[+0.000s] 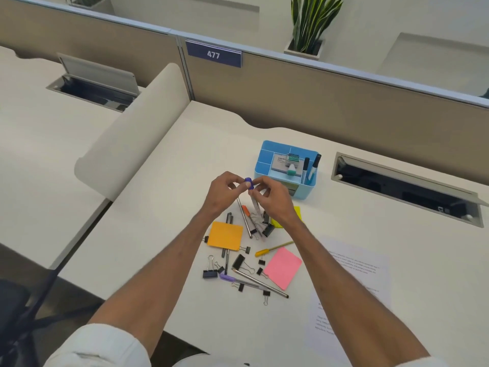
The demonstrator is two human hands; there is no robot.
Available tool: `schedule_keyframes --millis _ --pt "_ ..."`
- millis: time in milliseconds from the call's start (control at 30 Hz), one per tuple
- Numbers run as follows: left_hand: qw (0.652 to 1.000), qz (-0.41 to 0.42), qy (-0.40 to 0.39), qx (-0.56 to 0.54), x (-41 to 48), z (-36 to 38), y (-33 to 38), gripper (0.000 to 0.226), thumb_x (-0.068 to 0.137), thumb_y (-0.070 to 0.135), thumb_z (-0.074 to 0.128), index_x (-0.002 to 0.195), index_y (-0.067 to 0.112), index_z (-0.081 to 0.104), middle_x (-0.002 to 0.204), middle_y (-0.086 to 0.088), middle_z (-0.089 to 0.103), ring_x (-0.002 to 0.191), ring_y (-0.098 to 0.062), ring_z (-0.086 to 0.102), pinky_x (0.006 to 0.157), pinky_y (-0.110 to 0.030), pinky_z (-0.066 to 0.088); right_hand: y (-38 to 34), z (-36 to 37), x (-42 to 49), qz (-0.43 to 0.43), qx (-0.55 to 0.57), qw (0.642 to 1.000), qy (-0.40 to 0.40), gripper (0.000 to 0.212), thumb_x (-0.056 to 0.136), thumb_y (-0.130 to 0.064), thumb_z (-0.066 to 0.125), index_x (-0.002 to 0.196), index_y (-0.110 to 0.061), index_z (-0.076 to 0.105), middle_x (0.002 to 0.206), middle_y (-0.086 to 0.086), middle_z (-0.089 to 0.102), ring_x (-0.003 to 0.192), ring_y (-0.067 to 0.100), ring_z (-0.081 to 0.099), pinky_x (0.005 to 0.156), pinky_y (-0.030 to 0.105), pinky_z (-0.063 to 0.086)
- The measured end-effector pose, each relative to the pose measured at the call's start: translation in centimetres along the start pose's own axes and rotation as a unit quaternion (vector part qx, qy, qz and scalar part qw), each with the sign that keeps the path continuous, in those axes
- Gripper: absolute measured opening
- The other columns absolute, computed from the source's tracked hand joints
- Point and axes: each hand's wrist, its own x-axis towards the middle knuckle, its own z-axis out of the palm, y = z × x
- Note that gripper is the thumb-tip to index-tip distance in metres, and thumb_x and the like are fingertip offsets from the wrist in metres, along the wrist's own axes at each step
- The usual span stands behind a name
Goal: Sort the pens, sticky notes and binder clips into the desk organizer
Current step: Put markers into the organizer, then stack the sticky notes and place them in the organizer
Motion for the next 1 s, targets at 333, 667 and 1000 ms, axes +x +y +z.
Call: schedule_keyframes --millis 333,667,1000 --pt "0.919 0.216 -0.106 0.311 0.3 4.1 0.8 0.064 0.112 0.044 0.053 0.169 0.021 0.035 0.179 0.003 0.025 0.168 -0.019 0.021 0.136 -0.043 0.025 2.6 -6.8 0.6 0.028 0.072 0.943 0.324 0.02 0.101 -0.024 0.071 0.118 -0.015 0.066 0.109 -0.003 0.073 0.092 0.012 0.072 0.072 0.021 0.063" --pt "0.915 0.215 -0.116 0.321 -1.1 4.7 -1.6 0.06 0.114 0.032 0.049 0.17 0.021 0.031 0.18 0.003 0.022 0.166 -0.021 0.024 0.135 -0.042 0.027 5.0 -10.4 3.9 0.171 -0.017 0.928 0.331 0.019 0.098 -0.031 0.076 0.109 -0.017 0.067 0.108 -0.005 0.077 0.089 0.009 0.069 0.09 0.043 0.058" --pt "0.933 0.095 -0.155 0.311 -1.8 2.0 -3.5 0.053 0.111 0.026 0.055 0.163 0.021 0.044 0.168 0.001 0.042 0.157 -0.022 0.037 0.125 -0.047 0.038 6.0 -8.9 3.8 0.218 -0.006 0.93 0.295 0.028 0.101 -0.04 0.072 0.112 -0.015 0.075 0.109 0.0 0.077 0.105 0.023 0.069 0.1 0.048 0.053"
